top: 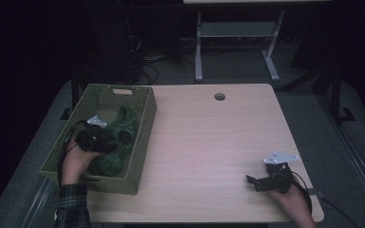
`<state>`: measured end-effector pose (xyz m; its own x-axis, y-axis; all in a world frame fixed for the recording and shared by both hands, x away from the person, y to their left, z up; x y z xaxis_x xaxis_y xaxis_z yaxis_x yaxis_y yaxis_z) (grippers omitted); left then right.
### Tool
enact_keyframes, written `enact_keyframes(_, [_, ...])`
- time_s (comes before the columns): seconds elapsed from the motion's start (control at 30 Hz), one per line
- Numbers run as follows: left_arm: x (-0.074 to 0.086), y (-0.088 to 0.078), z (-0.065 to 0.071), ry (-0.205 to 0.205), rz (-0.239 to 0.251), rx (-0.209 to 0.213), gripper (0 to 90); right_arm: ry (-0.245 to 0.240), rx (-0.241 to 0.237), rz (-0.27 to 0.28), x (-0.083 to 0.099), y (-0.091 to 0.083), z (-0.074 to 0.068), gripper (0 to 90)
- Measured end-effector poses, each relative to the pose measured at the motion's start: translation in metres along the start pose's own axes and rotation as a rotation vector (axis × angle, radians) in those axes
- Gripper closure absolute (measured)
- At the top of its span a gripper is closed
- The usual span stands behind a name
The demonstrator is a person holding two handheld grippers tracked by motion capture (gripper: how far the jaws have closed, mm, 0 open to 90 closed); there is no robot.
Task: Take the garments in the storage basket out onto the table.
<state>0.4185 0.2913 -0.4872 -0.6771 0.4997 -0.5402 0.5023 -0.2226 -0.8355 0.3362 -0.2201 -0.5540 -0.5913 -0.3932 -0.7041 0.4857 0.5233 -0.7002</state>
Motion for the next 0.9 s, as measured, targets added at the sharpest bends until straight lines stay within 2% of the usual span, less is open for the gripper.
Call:
enact_keyframes(0.23, [0.004,0.005,0.003,-0.008,-0.049,0.013,63.6,0.000,0.000,0.000,0.000,0.000,0.000,2.2])
enact_keyframes(0.27, [0.005,0.005,0.003,-0.010,-0.056,0.018,70.7,0.000,0.000,0.000,0.000,0.000,0.000,2.2])
enact_keyframes(0.3, [0.006,0.005,0.004,-0.014,-0.061,0.023,70.7,0.000,0.000,0.000,0.000,0.000,0.000,2.2])
enact_keyframes(0.33, [0.007,0.005,0.004,-0.020,-0.079,0.028,76.9,0.000,0.000,0.000,0.000,0.000,0.000,2.2])
enact_keyframes(0.47, [0.007,0.004,0.004,-0.039,-0.085,0.035,81.3,0.000,0.000,0.000,0.000,0.000,0.000,2.2])
enact_keyframes(0.63, [0.005,-0.001,0.003,-0.047,-0.064,0.032,82.6,0.000,0.000,0.000,0.000,0.000,0.000,2.2])
enact_keyframes(0.73, [0.000,-0.007,0.001,-0.063,-0.019,0.027,83.6,0.000,0.000,0.000,0.000,0.000,0.000,2.2])
enact_keyframes(0.9, [-0.006,-0.015,0.001,-0.075,0.024,0.032,84.3,0.000,0.000,0.001,0.000,0.000,0.000,2.2])
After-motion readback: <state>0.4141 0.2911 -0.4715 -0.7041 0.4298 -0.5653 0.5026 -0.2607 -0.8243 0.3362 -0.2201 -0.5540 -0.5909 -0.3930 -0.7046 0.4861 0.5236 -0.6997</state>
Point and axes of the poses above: each handheld gripper's, and its own axes: y roughly forward along the jaws, x roughly out of its underside, z roughly to its right, the point moved 10 cm from there along y, roughly forward along the jaws, and after that the axes turned 7 degrees about -x, right-handed, at the moved point
